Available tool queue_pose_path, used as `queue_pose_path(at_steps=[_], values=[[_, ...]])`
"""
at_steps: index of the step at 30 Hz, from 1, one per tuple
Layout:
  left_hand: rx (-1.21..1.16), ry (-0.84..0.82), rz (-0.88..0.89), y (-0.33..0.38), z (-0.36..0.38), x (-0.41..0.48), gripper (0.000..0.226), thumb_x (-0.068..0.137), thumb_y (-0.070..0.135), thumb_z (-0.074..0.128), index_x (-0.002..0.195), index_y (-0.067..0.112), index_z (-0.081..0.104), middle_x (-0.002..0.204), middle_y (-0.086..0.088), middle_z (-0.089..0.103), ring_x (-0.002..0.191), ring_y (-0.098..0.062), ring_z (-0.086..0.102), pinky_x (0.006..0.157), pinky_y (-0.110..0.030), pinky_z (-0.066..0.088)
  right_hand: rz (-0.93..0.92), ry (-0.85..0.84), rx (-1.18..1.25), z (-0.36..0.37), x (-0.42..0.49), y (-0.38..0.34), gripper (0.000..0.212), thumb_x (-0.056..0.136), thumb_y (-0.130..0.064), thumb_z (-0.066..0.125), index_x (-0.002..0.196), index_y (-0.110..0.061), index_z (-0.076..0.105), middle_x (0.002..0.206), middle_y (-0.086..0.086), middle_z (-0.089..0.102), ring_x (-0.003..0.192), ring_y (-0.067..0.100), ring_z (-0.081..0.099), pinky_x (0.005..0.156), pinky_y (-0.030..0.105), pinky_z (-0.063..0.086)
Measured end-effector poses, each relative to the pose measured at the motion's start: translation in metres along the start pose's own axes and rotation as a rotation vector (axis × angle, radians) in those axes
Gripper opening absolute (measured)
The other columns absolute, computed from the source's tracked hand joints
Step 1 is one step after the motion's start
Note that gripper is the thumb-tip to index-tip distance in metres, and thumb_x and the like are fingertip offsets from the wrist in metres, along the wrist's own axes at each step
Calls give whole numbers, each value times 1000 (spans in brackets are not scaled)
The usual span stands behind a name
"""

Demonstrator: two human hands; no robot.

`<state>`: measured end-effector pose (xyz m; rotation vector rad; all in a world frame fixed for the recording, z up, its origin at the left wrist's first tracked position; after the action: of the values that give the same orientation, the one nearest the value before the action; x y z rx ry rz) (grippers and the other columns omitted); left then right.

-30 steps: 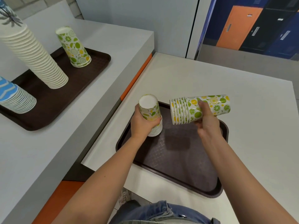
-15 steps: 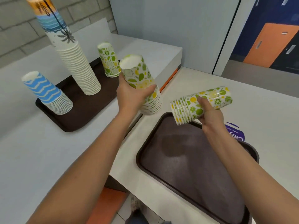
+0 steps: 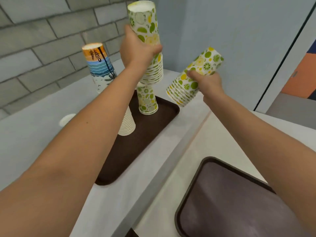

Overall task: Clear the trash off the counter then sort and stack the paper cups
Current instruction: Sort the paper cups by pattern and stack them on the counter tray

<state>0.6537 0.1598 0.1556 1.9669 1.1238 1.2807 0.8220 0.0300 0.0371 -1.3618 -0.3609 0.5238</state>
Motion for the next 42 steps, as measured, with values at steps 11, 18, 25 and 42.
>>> queue_pose_path(at_steps=[11,18,25,42], values=[[196,-3,-156,-93,45,21,79,62,39,81,123,11,39,119,-8,59,107,-28,60,79,-37,48,-129,-35,-56,65,46,-36,64,59,-22,86,114,-11,55,104,-1,67,92,13,67,78,28,57],[-9,-32,-334,-161,73,-11,88,63,32,84,132,12,34,127,-8,53,115,-29,55,91,-41,48,-201,-74,-58,94,55,-55,77,47,-29,85,116,-9,58,106,3,70,91,14,70,77,30,59],[-118,31,-286,-171,77,-20,96,53,39,90,129,2,45,124,-15,54,119,-29,49,100,-38,40,-246,-179,-93,143,50,-58,60,61,-20,87,110,-14,53,102,-3,65,90,9,66,75,23,57],[-12,13,-373,-189,84,-58,136,53,48,87,148,-8,7,154,-23,18,145,-32,14,119,-42,15,-335,-388,-692,187,31,13,80,58,-36,88,124,-15,48,118,1,62,107,19,60,91,41,52]])
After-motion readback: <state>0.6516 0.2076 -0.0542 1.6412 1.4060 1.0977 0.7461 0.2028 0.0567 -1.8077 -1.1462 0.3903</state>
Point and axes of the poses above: each hand's wrist, its own x-axis towards the middle knuckle, its own z-axis out of the palm, y = z × x, the point moved 5 cm from there along x, towards the middle knuckle
